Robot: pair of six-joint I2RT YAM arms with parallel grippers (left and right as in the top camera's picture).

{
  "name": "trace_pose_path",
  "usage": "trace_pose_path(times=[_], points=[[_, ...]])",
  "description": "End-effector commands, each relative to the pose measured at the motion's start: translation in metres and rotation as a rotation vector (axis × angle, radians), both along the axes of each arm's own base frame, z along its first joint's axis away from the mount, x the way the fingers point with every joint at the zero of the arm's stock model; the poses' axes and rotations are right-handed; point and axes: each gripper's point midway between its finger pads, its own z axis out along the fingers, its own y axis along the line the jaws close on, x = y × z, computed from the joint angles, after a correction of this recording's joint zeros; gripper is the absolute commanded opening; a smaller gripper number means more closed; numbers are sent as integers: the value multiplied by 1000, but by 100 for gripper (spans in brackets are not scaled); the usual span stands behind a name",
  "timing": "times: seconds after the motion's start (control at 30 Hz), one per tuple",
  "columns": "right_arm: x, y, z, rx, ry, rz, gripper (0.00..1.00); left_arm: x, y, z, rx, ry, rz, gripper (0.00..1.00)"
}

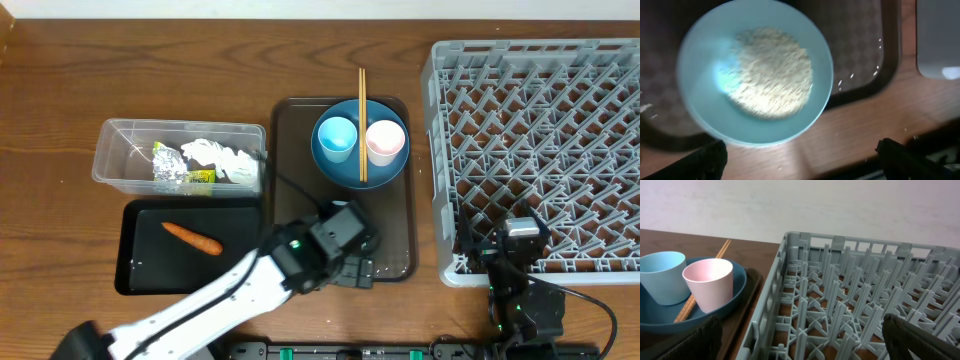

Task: Sort waste into correct bins and load items into the dishwasher rack
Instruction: 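Reach the left gripper to the light-blue rice bowl and grip its rim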

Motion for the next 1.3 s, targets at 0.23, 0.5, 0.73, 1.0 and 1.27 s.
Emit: trace_pose_path(times=[0.23, 0.5, 0.73, 1.0, 1.27], points=[[0, -3, -1, -6, 3, -13, 99, -3, -46, -16, -78, 31, -56, 76], [0, -3, -1, -6, 3, -13, 99, 0, -51, -30, -27, -13, -52, 64], [0, -3, -1, -6, 3, -13, 99, 20, -43, -40, 64, -134, -19, 51], [0, -3, -1, -6, 3, -12, 99, 25, -47, -59, 93, -136, -15, 47], [0, -3, -1, -6, 3, -12, 99, 31, -43, -62, 120, -160, -3, 35]])
